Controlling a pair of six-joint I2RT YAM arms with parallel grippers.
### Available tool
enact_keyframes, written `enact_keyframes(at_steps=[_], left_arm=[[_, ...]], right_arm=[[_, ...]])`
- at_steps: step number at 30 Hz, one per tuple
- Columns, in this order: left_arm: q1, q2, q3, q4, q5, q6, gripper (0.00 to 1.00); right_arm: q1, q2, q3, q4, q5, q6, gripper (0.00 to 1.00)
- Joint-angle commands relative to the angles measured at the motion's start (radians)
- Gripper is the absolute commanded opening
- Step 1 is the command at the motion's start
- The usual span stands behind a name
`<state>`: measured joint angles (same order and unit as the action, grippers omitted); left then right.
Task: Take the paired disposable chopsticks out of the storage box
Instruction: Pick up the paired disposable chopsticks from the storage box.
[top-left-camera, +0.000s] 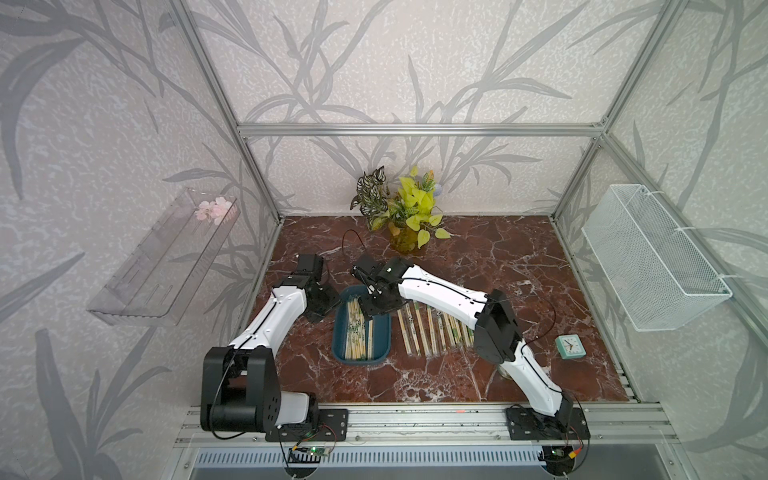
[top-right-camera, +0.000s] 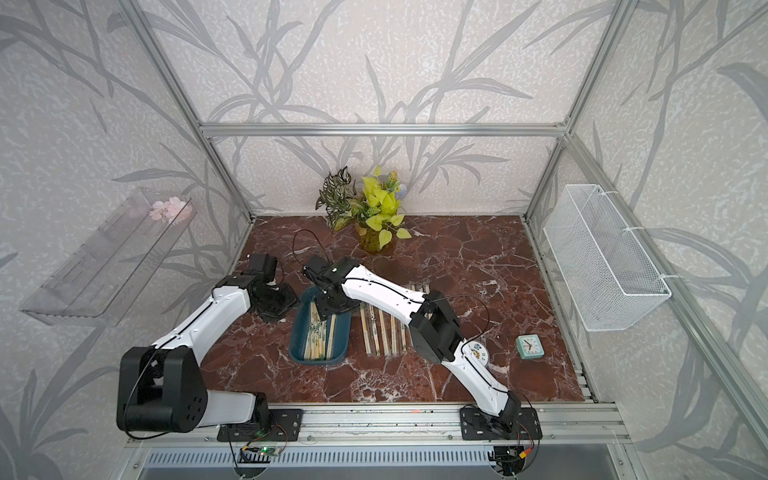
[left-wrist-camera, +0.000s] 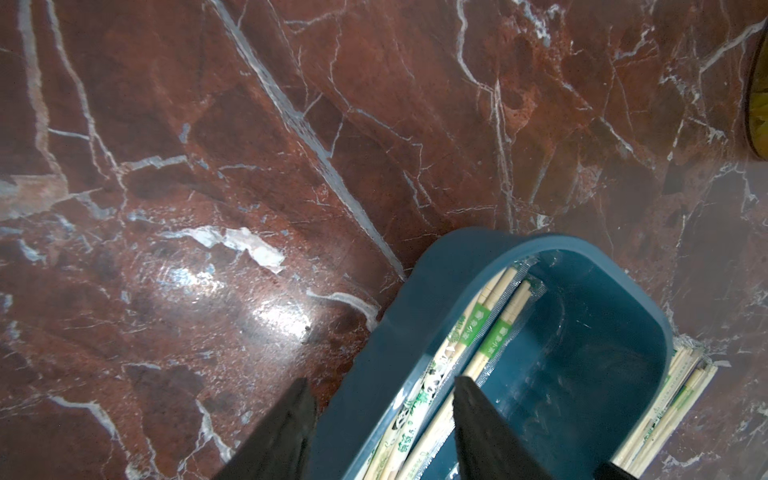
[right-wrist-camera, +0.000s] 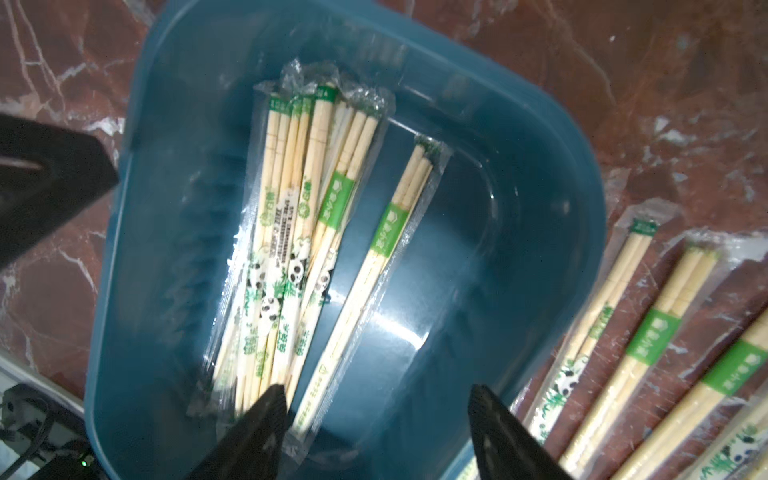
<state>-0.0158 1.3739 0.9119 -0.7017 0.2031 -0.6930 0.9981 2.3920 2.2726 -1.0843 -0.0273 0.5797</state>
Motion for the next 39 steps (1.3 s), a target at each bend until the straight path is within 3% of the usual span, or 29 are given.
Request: enact_keyframes(at_steps=[1, 21, 39], left_arm=[[0.013, -0.014, -0.017, 0.005, 0.037, -0.005, 0.56], [0.079, -0.024, -0.03, -0.019, 0.054, 0.01, 0.57], [0.084, -0.024, -0.041, -0.004, 0.074, 0.019, 0.57]], right_arm=[[0.009, 0.067, 0.1, -0.126, 0.061, 0.03, 0.66], [0.018, 0.215, 0.224, -0.205, 0.093, 0.097, 0.61], [0.017, 0.316, 0.309, -0.246, 0.049, 0.115, 0.49]])
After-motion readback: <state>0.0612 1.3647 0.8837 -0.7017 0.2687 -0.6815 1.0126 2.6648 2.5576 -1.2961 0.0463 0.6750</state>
